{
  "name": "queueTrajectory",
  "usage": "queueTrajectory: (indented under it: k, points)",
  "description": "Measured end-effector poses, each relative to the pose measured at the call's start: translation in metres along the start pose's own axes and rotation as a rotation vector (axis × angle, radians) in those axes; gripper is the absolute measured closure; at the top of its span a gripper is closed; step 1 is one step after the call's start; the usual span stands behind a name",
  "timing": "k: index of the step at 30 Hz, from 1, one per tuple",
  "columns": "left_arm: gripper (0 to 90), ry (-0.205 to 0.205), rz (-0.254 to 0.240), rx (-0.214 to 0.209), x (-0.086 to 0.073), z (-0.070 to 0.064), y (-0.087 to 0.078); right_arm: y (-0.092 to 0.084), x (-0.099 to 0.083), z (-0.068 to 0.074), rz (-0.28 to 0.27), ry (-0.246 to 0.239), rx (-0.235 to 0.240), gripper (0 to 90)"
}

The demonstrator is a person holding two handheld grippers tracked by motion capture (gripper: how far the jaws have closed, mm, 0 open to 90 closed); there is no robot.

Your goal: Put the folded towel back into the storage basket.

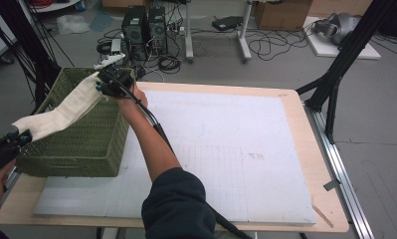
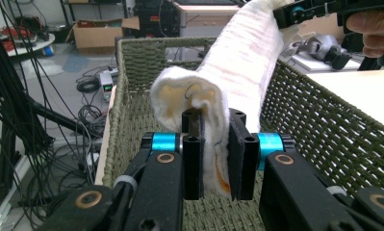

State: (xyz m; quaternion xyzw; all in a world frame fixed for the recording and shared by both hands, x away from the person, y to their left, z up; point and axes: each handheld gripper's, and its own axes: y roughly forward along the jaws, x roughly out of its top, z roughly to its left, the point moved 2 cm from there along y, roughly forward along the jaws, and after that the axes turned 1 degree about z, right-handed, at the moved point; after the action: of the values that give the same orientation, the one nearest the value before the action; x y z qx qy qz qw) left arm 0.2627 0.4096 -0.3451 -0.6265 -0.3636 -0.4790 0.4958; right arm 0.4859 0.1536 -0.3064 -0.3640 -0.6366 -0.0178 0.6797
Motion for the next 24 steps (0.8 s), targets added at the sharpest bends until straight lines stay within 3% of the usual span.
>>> queueTrajectory:
  k: [9, 12, 15, 20, 24]
  points:
    - [74.9, -0.011, 0.052, -0.012, -0.003, 0.006, 0.009, 0.013, 0.0, 0.004, 0.024, -0.01, -0.018, 79.5]
    - [56.0, -0.024, 0.08, -0.029, -0.005, 0.009, 0.011, 0.017, -0.004, 0.002, 0.053, -0.003, -0.054, 63.4]
    - [41.3, -0.022, 0.051, -0.009, -0.003, 0.013, 0.004, 0.015, -0.007, -0.002, 0.061, 0.02, -0.065, 56.3]
    - [40.5, -0.018, 0.002, -0.016, 0.0, 0.015, -0.006, 0.0, -0.009, -0.006, 0.034, 0.023, -0.051, 51.4]
    - [39.5, -0.026, -0.018, -0.05, -0.002, 0.008, -0.007, -0.016, -0.014, -0.009, 0.023, 0.024, -0.043, 45.8]
